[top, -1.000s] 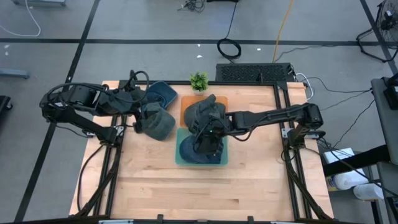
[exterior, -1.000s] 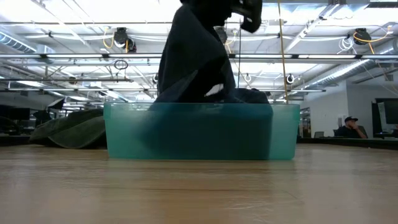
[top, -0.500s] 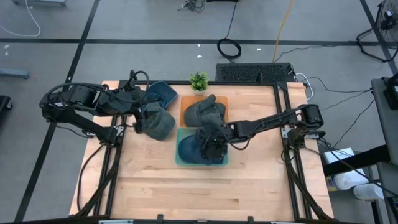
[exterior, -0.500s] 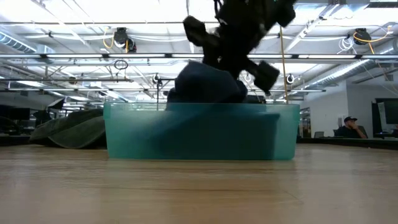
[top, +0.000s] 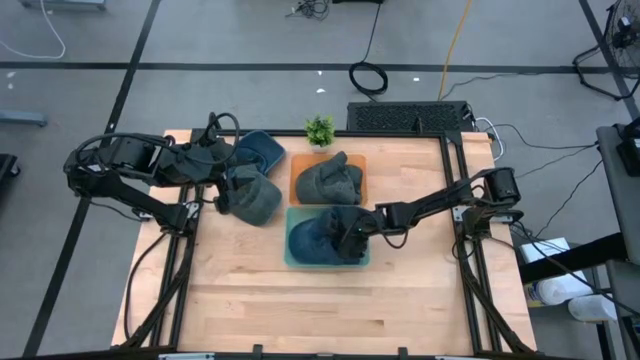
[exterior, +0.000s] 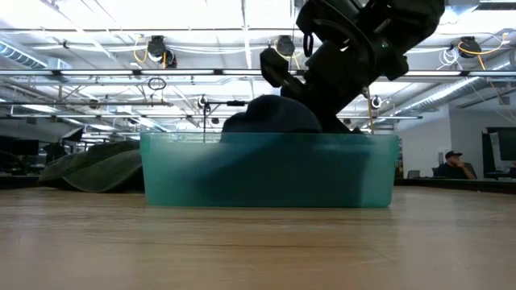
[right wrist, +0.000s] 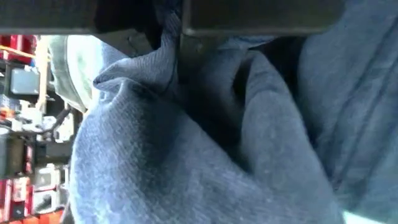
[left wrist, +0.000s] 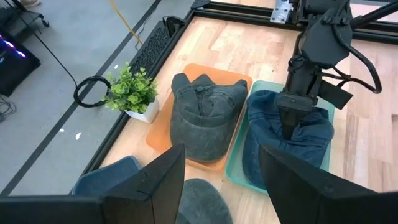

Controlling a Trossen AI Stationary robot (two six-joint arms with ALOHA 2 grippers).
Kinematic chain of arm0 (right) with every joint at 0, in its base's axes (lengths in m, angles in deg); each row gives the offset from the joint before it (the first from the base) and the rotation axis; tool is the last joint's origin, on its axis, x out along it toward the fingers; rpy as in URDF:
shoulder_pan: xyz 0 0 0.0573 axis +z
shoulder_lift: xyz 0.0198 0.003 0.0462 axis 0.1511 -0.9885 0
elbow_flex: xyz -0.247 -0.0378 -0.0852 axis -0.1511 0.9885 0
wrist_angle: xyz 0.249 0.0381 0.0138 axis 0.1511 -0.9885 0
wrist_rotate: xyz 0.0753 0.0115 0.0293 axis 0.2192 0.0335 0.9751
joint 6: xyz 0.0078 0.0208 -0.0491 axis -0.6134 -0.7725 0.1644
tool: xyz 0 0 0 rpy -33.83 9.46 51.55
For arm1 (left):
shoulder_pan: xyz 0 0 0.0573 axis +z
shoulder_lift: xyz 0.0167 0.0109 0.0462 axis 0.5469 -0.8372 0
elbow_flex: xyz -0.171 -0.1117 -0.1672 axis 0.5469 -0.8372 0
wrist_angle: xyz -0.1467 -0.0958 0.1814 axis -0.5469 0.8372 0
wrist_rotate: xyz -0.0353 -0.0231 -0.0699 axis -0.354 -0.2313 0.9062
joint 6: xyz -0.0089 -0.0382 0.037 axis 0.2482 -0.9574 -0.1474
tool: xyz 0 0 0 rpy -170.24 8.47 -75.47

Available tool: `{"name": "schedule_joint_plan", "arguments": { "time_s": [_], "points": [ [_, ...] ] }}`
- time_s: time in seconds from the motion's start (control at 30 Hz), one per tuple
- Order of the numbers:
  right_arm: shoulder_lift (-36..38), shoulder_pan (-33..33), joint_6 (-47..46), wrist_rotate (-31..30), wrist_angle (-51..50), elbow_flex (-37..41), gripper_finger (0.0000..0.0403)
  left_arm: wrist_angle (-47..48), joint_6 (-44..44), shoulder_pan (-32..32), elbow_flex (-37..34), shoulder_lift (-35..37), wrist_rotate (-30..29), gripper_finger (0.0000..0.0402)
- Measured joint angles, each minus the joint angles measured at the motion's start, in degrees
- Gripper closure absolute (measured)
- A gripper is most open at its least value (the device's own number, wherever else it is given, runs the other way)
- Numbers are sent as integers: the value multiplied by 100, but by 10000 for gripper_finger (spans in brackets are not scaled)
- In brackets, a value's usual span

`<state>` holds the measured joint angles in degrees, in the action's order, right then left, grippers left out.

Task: Pick & Place hat
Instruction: Put the bottom blue cap into the light blue bin

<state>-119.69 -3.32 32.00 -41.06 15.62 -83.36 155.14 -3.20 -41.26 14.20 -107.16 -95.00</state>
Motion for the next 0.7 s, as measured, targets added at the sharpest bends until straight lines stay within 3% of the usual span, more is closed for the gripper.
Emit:
{"name": "schedule_joint_plan", "arguments": {
  "time_s": [0.23, 0.7],
  "points": [
    [168, -22, -290, -107, 303, 9, 348, 0, 2, 0, 0, 0, 3, 188],
    [790, -52, -1039, -144, -164, 4, 214, 2, 37, -1, 0, 0, 5, 188]
  ]
}}
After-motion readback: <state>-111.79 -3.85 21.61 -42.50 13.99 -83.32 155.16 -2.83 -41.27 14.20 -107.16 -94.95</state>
